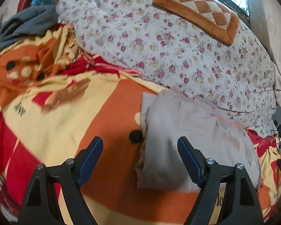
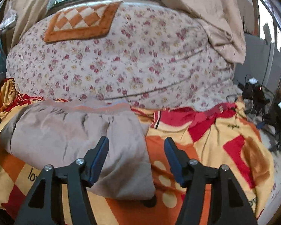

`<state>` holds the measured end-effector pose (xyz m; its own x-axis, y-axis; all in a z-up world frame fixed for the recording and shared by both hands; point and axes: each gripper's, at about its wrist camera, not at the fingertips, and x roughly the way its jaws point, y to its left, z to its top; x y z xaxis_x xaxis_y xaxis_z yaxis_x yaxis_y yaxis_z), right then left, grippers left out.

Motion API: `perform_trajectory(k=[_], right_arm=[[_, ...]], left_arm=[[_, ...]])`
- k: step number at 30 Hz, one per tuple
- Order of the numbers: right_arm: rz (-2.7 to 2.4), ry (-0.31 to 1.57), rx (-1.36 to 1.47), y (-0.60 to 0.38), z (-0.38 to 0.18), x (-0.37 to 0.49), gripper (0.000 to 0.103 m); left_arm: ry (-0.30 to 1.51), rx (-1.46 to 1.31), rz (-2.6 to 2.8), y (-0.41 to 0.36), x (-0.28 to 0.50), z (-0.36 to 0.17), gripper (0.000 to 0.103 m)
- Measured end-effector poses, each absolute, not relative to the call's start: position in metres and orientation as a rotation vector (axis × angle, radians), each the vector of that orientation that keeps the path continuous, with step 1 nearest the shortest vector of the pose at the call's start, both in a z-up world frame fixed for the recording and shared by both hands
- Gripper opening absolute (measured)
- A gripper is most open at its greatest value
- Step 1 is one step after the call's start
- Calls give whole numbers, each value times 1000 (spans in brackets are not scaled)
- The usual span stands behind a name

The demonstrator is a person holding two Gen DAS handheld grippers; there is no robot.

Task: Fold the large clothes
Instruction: 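Lift both open grippers off the jacket and move the left gripper to its side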

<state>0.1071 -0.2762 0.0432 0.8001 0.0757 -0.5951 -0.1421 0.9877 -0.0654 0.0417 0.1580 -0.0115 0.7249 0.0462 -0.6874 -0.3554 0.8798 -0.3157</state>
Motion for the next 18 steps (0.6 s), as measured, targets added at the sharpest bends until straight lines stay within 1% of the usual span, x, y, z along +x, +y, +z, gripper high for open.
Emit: perform_trajectory(k=[4, 10, 13, 15, 18], right_arm=[[139, 675, -45, -279, 34, 110, 64], [142, 664, -55, -277, 35, 107, 64], [142, 662, -54, -277, 34, 107, 64], [143, 667, -55, -278, 34, 108, 64], [149, 683, -63, -276, 31, 110, 64]], left_arm=[[776, -500, 199, 146, 25, -29, 72], [799, -541, 119, 117, 6, -48, 72], [798, -609, 84, 115, 4, -58, 76], [777, -647, 50, 116, 9, -58, 82], [779, -718, 31, 126, 21, -57, 82]])
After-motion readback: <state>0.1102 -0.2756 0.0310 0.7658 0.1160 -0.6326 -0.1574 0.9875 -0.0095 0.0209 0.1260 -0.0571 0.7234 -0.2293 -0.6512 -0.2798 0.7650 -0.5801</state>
